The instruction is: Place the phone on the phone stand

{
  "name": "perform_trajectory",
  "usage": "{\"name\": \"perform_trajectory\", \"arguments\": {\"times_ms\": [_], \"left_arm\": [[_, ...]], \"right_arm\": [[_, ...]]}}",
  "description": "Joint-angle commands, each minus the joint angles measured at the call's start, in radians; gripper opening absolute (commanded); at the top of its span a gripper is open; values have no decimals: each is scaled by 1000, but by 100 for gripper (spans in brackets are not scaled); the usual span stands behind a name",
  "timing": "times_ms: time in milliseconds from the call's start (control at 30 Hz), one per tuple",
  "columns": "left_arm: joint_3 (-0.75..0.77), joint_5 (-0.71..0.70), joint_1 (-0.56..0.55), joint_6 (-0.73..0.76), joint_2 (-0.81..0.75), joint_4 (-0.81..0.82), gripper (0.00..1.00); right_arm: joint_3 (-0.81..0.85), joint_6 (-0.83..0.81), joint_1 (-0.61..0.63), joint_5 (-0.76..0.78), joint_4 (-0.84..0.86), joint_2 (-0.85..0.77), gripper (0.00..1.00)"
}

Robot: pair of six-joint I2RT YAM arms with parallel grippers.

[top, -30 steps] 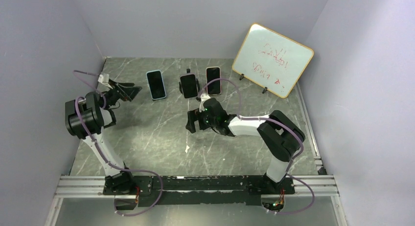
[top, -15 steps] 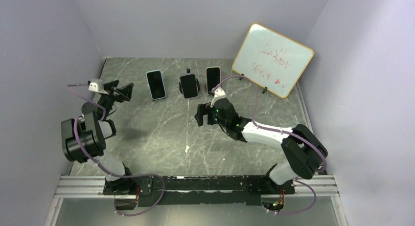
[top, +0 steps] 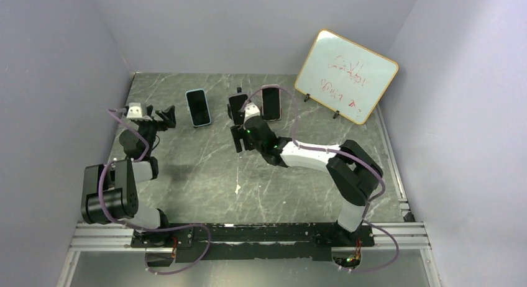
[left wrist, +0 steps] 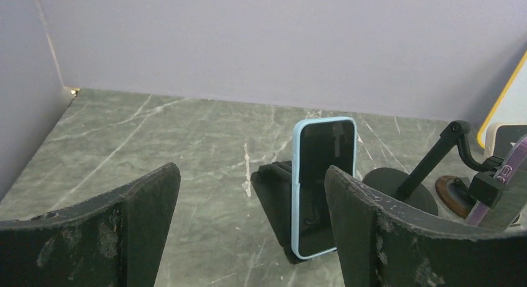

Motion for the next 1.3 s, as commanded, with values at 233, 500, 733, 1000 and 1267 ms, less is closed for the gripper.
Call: {"name": "perform_trajectory", "arguments": {"times_ms": [233,500,733,1000,1267], "left_arm": [[21,-97,-106,59,35,-53,89],[47,-90,-113,65,52,-84,89],[63,-72,-114,60,68,-93,88],[70,-64,-116,66,71,-107,88],[72,-59,-115,71,72,-115,88]], "right_arm": [[285,-41,2,194,-84,239,86],[386,-32,-7,292,-139,314,98],[381,-30,-27,296,-122,313,100],[362,22,-80,148,-32,327,100],[359,46,-93,76,15,334,100]]}}
